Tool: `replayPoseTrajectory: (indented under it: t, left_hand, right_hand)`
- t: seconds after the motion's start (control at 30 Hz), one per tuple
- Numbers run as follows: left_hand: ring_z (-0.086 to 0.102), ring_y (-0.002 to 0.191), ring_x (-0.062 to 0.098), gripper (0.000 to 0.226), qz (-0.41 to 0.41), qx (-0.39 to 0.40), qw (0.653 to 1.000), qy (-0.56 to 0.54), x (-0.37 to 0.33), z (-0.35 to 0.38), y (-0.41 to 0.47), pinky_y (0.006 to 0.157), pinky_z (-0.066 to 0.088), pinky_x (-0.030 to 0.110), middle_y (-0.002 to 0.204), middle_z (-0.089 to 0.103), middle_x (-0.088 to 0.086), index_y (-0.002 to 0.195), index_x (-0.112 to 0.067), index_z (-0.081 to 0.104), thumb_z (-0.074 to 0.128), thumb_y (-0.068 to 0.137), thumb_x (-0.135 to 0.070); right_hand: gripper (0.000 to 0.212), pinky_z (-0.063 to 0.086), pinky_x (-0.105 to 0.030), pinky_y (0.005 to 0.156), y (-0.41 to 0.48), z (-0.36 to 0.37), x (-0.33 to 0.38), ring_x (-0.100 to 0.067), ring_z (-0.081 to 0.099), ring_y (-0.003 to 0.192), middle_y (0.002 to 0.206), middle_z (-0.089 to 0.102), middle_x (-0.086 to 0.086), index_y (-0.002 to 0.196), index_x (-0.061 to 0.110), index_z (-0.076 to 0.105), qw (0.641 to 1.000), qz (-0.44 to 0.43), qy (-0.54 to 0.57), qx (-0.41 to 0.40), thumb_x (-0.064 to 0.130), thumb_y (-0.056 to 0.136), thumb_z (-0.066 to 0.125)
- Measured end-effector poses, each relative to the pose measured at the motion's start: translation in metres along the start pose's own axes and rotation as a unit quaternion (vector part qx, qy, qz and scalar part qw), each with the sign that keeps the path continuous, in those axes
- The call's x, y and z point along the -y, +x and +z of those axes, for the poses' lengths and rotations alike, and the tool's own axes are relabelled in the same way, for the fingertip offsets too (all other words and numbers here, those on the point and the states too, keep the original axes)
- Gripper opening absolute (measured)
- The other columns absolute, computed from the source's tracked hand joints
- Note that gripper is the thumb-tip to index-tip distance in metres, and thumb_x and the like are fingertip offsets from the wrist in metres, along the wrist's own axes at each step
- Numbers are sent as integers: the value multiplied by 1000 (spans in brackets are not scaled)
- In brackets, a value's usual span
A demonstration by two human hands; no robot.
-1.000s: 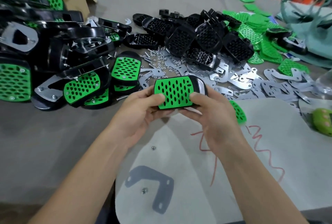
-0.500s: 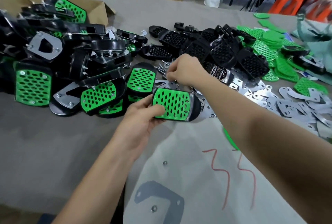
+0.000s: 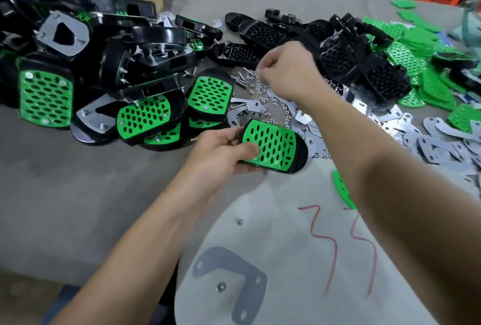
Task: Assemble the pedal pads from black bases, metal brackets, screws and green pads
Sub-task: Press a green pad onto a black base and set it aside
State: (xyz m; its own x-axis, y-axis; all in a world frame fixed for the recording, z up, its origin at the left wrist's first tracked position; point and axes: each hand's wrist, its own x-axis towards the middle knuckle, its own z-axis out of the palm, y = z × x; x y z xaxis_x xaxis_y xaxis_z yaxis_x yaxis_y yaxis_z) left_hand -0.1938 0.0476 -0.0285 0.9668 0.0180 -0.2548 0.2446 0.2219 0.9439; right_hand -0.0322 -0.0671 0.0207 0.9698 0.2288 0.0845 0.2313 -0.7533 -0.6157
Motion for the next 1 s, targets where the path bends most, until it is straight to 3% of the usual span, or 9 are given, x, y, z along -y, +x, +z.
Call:
replayPoseTrajectory:
  t: [0.13,0.23,0.3,0.4,0.5,0.6,0.67,0.83,1.0]
  left_hand:
    - [74,101,30,26,4,-4,1000,6,1,0,1,88,62,41,107,78,12,114,-2,72,58,94,8]
    - [76,96,26,26,10,-4,1000,7,1,1,0,80,63,34,104,78,12,112,-2,73,58,94,9]
    - [76,90,21,25,11,-7,1000,10,2,1,1,76,62,31,101,79,10,110,-4,74,60,93,8]
    - [72,84,20,21,18,-6,1000,4,4,1,1,81,58,38,91,76,8,107,-1,74,63,91,8]
    - [70,85,25,19,24,2,1000,-8,4,1,1,88,56,44,88,74,13,103,1,74,65,89,9]
    - [70,83,24,18,32,3,999,-15,5,2,1,87,58,41,87,75,13,103,1,74,67,88,8]
    - [71,81,23,17,37,1,999,-11,5,2,1,86,59,40,86,75,15,103,2,74,68,87,7]
    - [70,87,29,19,50,0,999,-1,3,3,-1,96,53,57,96,75,26,104,3,74,70,86,4]
    - [71,87,29,22,66,-13,998,13,4,4,-2,93,54,58,98,76,23,106,-2,75,73,84,5]
  right_hand:
    - [21,40,-23,42,-62,-24,2,-20,53,45,55,64,-4,71,12,65,953,22,300,-47,-1,83,54]
    - [17,34,-19,37,-101,-20,10,-22,52,38,54,64,-9,70,13,57,925,4,372,-69,3,82,50]
    - [16,37,-20,39,-118,-10,13,-21,56,40,57,66,-11,70,13,58,919,-18,386,-79,2,78,51]
    - [17,39,-25,45,-133,5,9,-29,61,46,58,66,-15,69,15,61,923,-20,380,-62,-1,73,56]
    - [23,38,-20,45,-137,9,2,-25,60,45,55,64,-16,67,12,59,926,-19,374,-41,-10,73,61]
    - [26,39,-18,44,-136,6,-3,-24,60,44,52,60,-15,65,7,58,926,-40,375,-6,-16,74,67]
    - [29,41,-22,45,-135,4,-4,-28,61,44,54,61,-19,63,8,58,924,-55,377,9,-17,74,68]
    - [25,42,-37,42,-135,4,-6,-31,56,41,54,59,-19,64,6,60,935,-75,347,18,-16,72,68]
    - [21,39,-20,46,-133,2,-6,-8,51,41,50,58,4,65,6,61,932,-91,347,47,-13,71,68]
